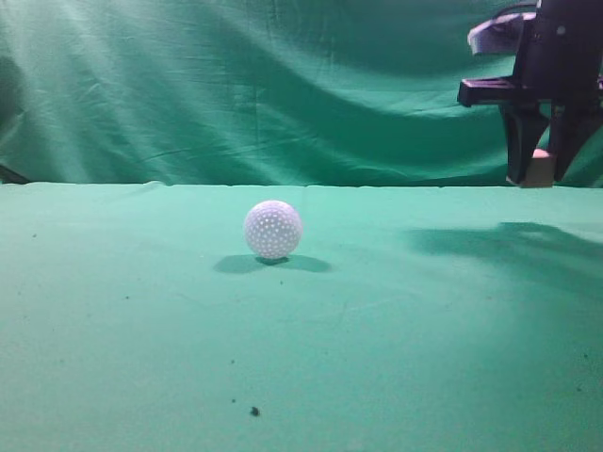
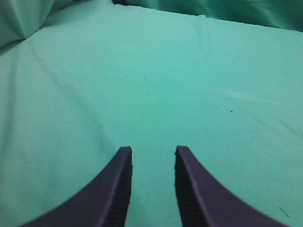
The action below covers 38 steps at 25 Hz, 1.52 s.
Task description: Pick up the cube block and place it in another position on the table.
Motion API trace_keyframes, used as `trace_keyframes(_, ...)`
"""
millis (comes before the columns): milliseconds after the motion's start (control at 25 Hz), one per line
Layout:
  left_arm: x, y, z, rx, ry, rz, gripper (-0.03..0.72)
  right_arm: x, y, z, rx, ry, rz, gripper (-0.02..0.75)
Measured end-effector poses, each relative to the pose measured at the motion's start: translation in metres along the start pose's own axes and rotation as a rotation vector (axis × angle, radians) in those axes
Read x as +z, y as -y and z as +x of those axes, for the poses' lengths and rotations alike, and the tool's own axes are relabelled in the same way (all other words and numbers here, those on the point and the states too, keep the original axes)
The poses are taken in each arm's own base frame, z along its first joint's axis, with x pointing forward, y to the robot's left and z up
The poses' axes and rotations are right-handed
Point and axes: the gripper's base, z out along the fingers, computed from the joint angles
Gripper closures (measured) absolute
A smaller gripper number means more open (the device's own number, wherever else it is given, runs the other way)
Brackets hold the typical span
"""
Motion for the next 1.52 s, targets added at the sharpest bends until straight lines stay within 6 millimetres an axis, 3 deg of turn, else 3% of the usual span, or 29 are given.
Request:
trace_keyframes(200,0.000,0.000,0.000,0.000,0.000,0.000,0.426,0.021,-0.005,-0.002,0.000,-0.042,-0.035,0.519)
trace_keyframes(400,0.000,0.000,0.000,0.000,0.000,0.000,0.426,0.020,-0.007,0.001,0.008,-0.088,-0.053,0.304)
trace_keyframes(520,0.000,0.000,0.000,0.000,0.000,0.000,0.426,0.006,-0.006,0.003,0.007,-0.133,-0.048,0.300)
trace_keyframes(640,0.000,0.000,0.000,0.000,0.000,0.000,0.426,-0.029,-0.003,-0.001,0.009,-0.113,-0.049,0.300)
trace_keyframes(840,0.000,0.000,0.000,0.000,0.000,0.000,0.426,-0.112,0.004,0.005,0.015,-0.013,-0.057,0.647)
trace_keyframes(960,0.000,0.000,0.000,0.000,0.000,0.000,0.426,-0.156,0.008,0.017,0.020,0.030,-0.060,0.738)
trace_keyframes(1120,0.000,0.000,0.000,0.000,0.000,0.000,0.426,-0.199,0.013,0.035,0.032,0.072,-0.064,0.738)
trace_keyframes(1240,0.000,0.000,0.000,0.000,0.000,0.000,0.426,-0.217,0.015,0.057,0.056,0.095,-0.069,0.738)
trace_keyframes(1520,0.000,0.000,0.000,0.000,0.000,0.000,0.426,-0.213,0.021,0.140,0.080,0.097,-0.076,0.738)
